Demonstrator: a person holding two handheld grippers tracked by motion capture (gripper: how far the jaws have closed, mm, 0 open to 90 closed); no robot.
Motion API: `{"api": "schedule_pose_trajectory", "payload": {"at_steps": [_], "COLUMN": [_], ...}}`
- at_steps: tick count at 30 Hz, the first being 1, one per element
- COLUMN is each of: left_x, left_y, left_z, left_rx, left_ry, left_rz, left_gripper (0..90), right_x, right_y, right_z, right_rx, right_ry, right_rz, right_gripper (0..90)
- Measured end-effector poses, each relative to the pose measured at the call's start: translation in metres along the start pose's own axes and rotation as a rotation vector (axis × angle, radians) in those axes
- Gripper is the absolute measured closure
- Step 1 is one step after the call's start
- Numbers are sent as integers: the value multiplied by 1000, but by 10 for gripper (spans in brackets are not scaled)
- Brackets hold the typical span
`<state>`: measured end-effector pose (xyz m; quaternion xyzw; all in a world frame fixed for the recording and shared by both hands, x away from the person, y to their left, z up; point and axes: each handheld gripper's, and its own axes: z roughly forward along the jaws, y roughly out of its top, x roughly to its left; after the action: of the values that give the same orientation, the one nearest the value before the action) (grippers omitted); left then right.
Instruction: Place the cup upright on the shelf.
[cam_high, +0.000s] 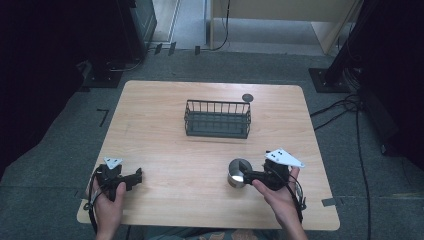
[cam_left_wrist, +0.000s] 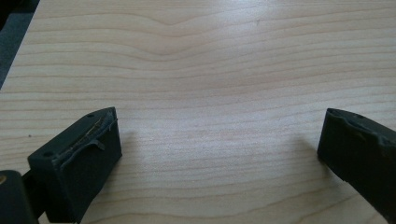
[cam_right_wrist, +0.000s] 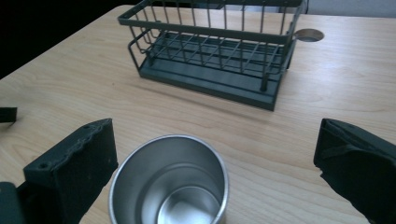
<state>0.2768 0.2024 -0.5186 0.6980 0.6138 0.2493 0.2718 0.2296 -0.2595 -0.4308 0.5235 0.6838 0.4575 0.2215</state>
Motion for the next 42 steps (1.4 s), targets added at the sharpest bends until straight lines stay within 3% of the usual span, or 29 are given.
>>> {"api": "schedule_pose_trajectory", "payload": {"at_steps": [9, 14, 30, 42], "left_x": [0, 0, 0, 0], "left_y": [0, 0, 0, 0], "left_z": [0, 0, 0, 0], "left_rx": [0, 0, 0, 0], "left_ry": [-2, -2, -2, -2], "left_rz": [3, 3, 4, 3], "left_gripper": [0, 0, 0, 0], "right_x": [10, 15, 21, 20], "right_y": [-6, -12, -27, -42], "right_z": [10, 16, 28, 44], "right_rx": [33, 50, 73, 129], "right_ry": [17, 49, 38, 3], "right_rz": [9, 0, -40, -56], "right_gripper": [0, 0, 0, 0]}}
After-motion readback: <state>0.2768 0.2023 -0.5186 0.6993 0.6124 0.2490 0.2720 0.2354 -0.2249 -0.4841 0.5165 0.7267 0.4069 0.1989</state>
